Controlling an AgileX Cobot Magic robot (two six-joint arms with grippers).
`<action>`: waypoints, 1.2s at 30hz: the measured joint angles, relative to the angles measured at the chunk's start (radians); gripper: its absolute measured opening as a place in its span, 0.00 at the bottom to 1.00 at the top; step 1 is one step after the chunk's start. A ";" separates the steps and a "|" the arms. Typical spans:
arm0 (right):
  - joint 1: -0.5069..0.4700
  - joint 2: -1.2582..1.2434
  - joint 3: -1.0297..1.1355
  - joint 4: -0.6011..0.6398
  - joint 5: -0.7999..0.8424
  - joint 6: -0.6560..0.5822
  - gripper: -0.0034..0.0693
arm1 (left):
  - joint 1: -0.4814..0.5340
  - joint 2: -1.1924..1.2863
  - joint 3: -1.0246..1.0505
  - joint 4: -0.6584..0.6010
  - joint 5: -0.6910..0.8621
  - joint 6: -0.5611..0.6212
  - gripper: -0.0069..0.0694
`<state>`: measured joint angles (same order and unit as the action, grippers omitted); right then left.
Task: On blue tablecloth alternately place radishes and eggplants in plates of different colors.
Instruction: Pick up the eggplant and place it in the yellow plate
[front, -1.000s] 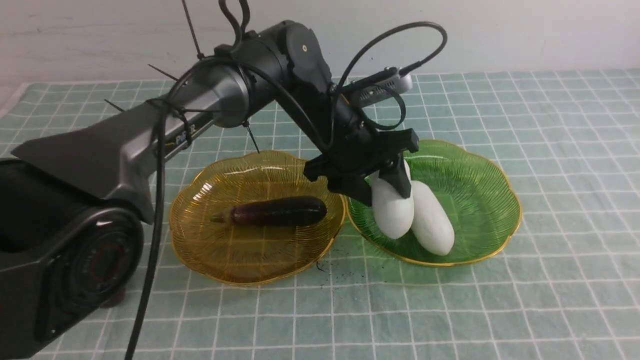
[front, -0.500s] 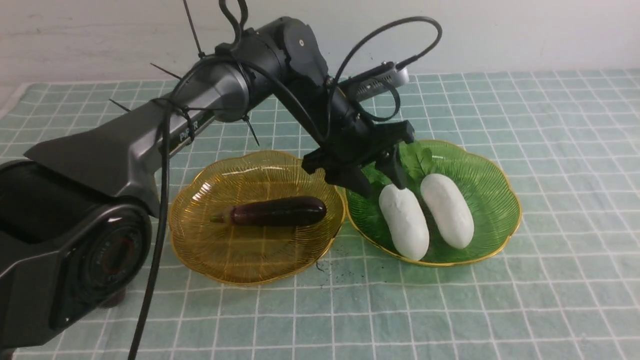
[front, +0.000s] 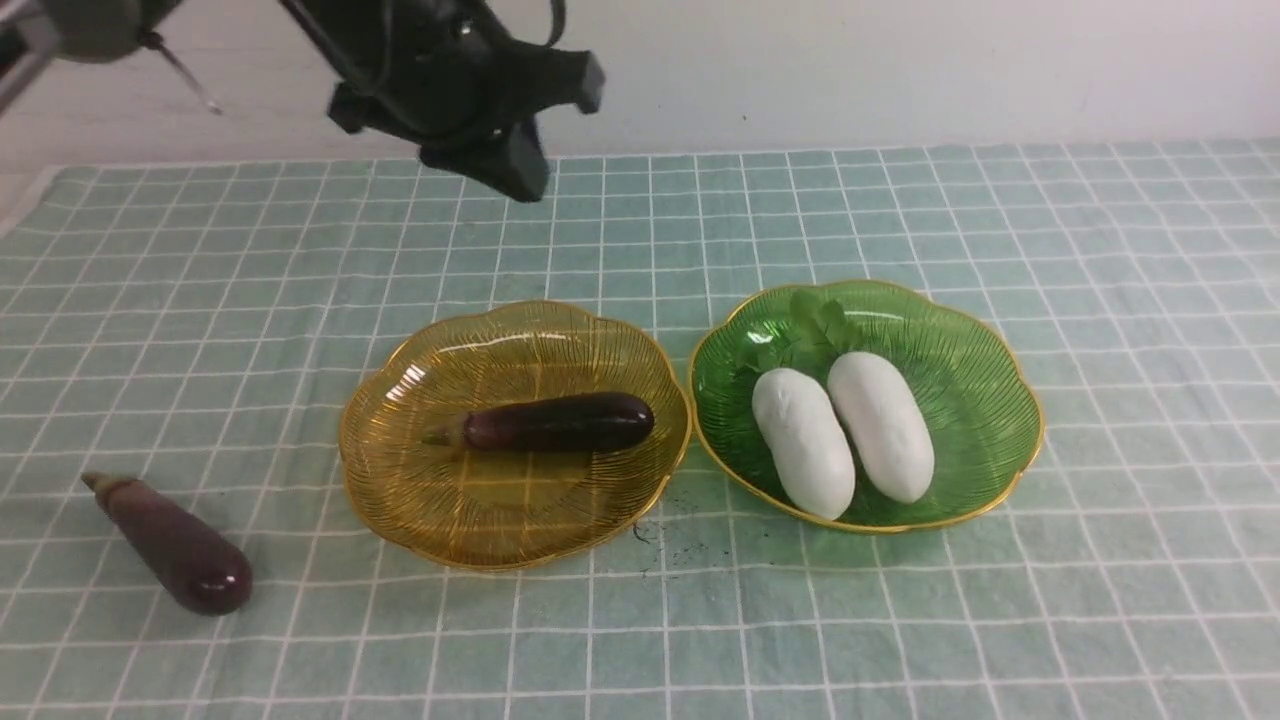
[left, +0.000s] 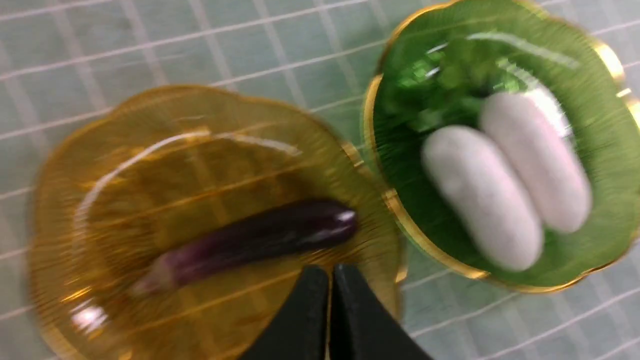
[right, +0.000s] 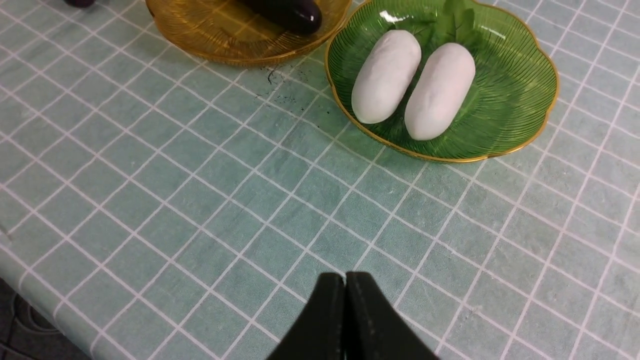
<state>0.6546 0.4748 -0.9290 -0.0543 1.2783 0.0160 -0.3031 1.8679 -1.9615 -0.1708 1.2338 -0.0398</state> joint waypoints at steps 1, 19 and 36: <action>0.000 0.000 0.000 0.000 0.000 0.000 0.03 | 0.000 -0.075 0.098 0.105 0.001 0.012 0.08; 0.000 0.000 0.000 -0.034 -0.012 -0.002 0.03 | 0.553 -0.278 0.788 -0.123 -0.032 -0.026 0.11; 0.000 0.000 0.165 -0.043 -0.061 -0.001 0.03 | 0.551 -0.199 0.788 0.044 -0.225 -0.192 0.68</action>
<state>0.6546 0.4748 -0.7637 -0.0970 1.2171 0.0151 0.2476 1.6690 -1.1732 -0.1268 1.0093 -0.2321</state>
